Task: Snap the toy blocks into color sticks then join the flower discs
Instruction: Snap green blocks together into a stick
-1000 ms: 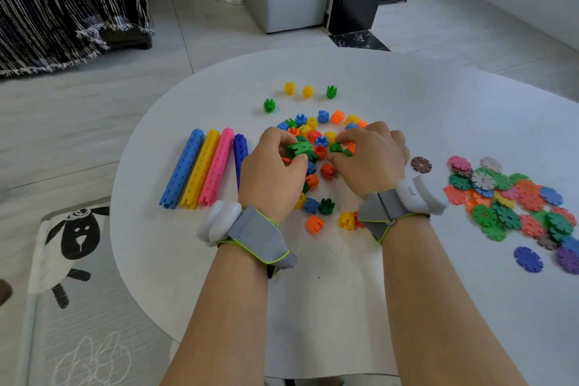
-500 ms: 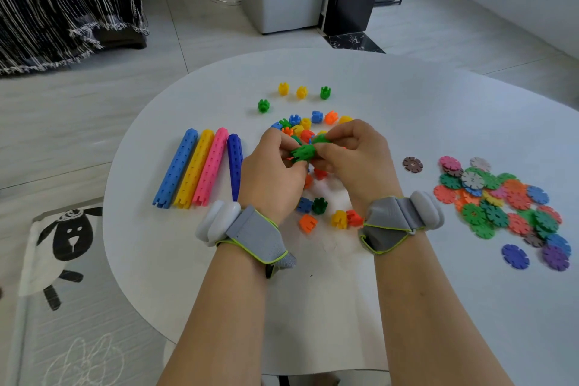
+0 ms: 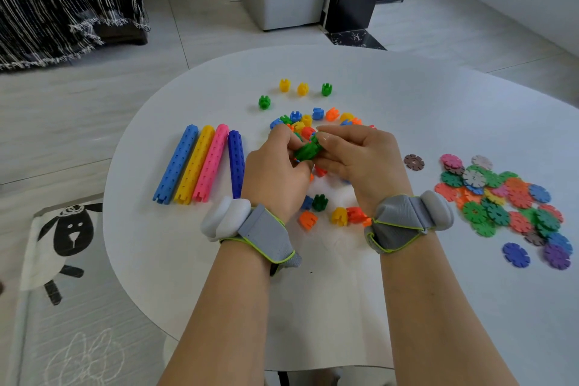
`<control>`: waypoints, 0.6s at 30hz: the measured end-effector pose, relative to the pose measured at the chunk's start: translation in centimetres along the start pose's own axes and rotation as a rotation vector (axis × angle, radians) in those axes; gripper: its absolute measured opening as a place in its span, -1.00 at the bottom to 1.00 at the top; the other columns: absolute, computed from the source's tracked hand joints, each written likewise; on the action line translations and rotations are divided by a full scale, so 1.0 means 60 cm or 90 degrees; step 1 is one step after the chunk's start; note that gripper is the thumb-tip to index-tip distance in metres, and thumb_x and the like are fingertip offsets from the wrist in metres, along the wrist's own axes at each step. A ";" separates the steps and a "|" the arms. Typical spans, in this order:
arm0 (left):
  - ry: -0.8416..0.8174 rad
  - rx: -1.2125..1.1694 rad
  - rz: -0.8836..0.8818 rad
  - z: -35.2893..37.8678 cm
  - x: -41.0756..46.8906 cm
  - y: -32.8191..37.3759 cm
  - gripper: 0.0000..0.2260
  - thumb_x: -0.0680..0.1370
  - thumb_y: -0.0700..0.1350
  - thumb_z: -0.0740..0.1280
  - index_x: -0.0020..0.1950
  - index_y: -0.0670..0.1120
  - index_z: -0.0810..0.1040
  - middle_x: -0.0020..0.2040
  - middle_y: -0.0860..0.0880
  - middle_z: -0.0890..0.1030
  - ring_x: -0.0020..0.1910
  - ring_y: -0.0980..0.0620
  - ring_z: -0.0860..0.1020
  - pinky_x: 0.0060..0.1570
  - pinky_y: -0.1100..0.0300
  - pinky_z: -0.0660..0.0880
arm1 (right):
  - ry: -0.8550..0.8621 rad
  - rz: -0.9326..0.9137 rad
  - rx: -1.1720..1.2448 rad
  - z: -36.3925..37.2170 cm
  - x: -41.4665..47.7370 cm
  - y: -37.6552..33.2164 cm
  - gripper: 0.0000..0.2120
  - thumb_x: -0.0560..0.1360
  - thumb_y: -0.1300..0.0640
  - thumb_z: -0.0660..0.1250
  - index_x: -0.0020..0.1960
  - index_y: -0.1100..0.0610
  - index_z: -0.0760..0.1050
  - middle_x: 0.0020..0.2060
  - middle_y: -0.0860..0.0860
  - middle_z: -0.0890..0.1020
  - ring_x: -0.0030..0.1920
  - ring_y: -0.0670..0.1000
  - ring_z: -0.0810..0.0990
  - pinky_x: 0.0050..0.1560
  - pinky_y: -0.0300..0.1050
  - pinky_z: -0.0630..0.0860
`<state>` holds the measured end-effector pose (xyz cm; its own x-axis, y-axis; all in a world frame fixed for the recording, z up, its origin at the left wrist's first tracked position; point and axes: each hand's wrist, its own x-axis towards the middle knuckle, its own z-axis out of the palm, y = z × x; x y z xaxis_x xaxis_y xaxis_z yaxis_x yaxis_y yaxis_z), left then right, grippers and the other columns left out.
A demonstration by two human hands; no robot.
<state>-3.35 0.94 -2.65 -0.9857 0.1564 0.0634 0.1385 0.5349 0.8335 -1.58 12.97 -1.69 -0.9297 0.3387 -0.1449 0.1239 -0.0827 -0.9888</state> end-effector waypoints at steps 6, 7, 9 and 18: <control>0.009 0.021 0.007 0.004 -0.002 0.004 -0.89 0.46 -0.17 0.36 -0.07 -0.05 0.46 -0.17 0.01 0.62 -0.15 -0.01 0.59 -0.09 0.02 0.54 | 0.024 -0.017 -0.051 -0.001 -0.001 0.002 -0.93 0.43 0.26 0.45 -0.17 0.11 0.64 -0.24 0.17 0.69 -0.18 0.18 0.69 -0.05 0.08 0.64; 0.012 0.016 0.006 0.005 -0.003 0.005 -0.89 0.46 -0.17 0.37 -0.07 -0.05 0.47 -0.18 0.02 0.62 -0.16 0.00 0.59 -0.09 0.02 0.54 | 0.025 -0.017 -0.047 -0.001 -0.001 0.002 -0.93 0.43 0.26 0.45 -0.18 0.11 0.64 -0.24 0.17 0.69 -0.17 0.18 0.69 -0.05 0.08 0.64; 0.017 -0.008 0.005 0.004 -0.004 0.007 -0.88 0.45 -0.18 0.38 -0.09 -0.04 0.46 -0.20 0.03 0.62 -0.19 0.02 0.60 -0.12 0.04 0.56 | 0.031 -0.015 -0.035 -0.003 -0.002 0.000 -0.93 0.44 0.25 0.44 -0.19 0.11 0.65 -0.24 0.16 0.70 -0.17 0.17 0.69 -0.05 0.05 0.64; 0.066 -0.027 0.035 0.014 -0.006 0.005 -0.87 0.45 -0.22 0.36 -0.11 -0.04 0.45 -0.23 0.00 0.62 -0.24 -0.05 0.61 -0.19 -0.01 0.57 | 0.039 -0.007 -0.022 -0.004 0.001 0.002 -0.88 0.48 0.23 0.40 -0.21 0.08 0.65 -0.21 0.17 0.70 -0.16 0.21 0.68 -0.05 0.06 0.64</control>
<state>-2.88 1.73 -2.86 -0.9817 0.0965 0.1644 0.1906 0.4917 0.8497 -1.54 13.23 -1.81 -0.9081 0.3967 -0.1344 0.1261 -0.0472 -0.9909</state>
